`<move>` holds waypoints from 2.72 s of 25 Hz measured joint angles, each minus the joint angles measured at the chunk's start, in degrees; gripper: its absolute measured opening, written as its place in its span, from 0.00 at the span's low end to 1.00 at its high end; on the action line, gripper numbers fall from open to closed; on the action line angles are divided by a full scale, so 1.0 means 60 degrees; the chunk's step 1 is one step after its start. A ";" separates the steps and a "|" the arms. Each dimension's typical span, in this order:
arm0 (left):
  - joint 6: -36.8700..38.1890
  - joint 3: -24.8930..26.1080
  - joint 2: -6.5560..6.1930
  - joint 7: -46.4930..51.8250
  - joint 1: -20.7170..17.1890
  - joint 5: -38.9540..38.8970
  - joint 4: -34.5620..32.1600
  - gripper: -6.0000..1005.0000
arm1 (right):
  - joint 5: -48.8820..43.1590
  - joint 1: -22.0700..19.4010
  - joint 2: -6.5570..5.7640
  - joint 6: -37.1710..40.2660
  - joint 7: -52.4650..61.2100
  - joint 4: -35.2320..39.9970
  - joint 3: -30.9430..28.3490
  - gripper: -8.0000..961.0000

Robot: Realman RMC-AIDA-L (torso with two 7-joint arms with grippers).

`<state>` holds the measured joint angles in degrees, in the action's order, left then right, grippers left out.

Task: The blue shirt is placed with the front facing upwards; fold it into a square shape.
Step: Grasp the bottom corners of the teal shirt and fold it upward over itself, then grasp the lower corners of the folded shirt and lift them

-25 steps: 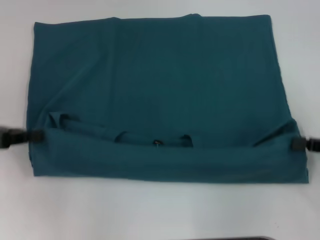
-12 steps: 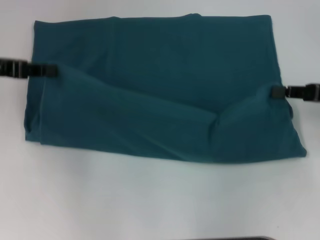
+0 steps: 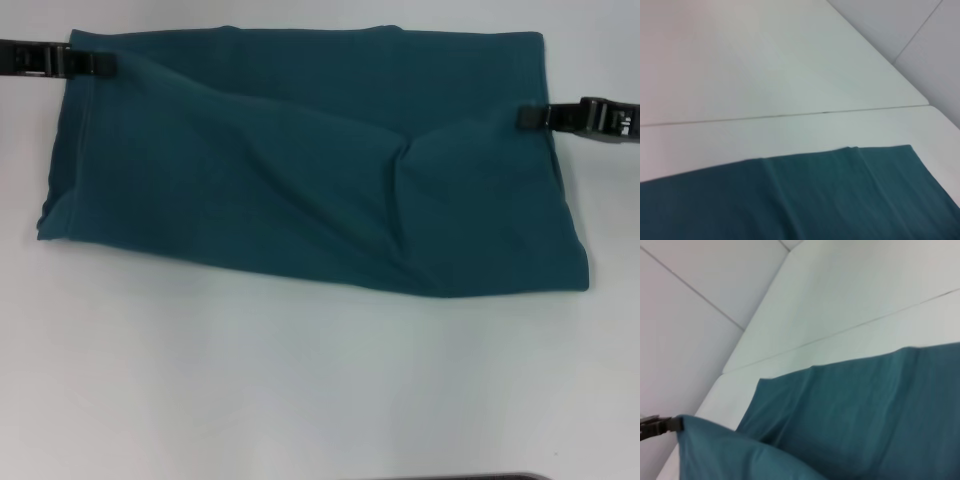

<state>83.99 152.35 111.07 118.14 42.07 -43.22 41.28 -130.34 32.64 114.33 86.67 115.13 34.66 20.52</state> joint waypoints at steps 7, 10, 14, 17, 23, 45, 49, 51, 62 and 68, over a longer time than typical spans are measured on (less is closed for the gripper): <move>-0.0830 -0.0120 -0.0043 0.0173 0.0211 0.0024 -0.0126 0.01 | 0.0015 0.0367 0.0017 -0.1006 -0.0003 -0.0179 -0.0060 0.05; -0.1115 -0.0123 -0.0052 0.0252 0.0302 0.0033 -0.0129 0.01 | 0.0024 0.0544 0.0011 -0.1360 -0.0003 -0.0242 -0.0029 0.05; -0.1498 -0.0123 -0.0055 0.0279 0.0438 0.0011 -0.0131 0.01 | 0.0030 0.0766 -0.0037 -0.1736 -0.0001 -0.0323 -0.0026 0.05; -0.1914 -0.0170 -0.0057 0.0360 0.0564 0.0028 -0.0189 0.01 | 0.0059 0.0904 -0.0072 -0.2002 0.0000 -0.0363 -0.0058 0.05; -0.2631 -0.0521 -0.0071 0.0421 0.0818 0.0013 -0.0451 0.00 | 0.0134 0.1053 -0.0085 -0.2502 0.0062 -0.0380 0.0014 0.05; -0.4042 -0.0744 0.0110 0.0298 0.1094 -0.0023 -0.1131 0.07 | 0.0394 0.1216 -0.0055 -0.3412 -0.0057 -0.0800 0.0048 0.05; -0.4648 -0.0846 0.0452 0.0335 0.1050 -0.0020 -0.0930 0.09 | 0.0444 0.1272 0.0074 -0.3895 -0.0059 -0.0843 0.0077 0.05; -0.4889 -0.0877 0.0651 0.0286 0.0999 0.0010 -0.0760 0.10 | 0.0454 0.1314 0.0118 -0.4117 -0.0059 -0.0898 0.0201 0.05; -0.5964 -0.1288 0.0901 0.0535 0.0768 -0.0005 -0.0694 0.28 | 0.0503 0.1464 0.0225 -0.5314 0.0186 -0.1064 0.0570 0.28; -0.5862 -0.1234 0.0953 0.0540 0.0571 -0.0037 -0.0565 0.48 | 0.1176 0.1203 0.0205 -0.5100 -0.0083 -0.0926 0.0614 0.52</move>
<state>48.81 144.94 116.79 121.39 45.49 -43.44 37.89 -123.29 39.86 115.56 56.07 114.63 29.10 24.20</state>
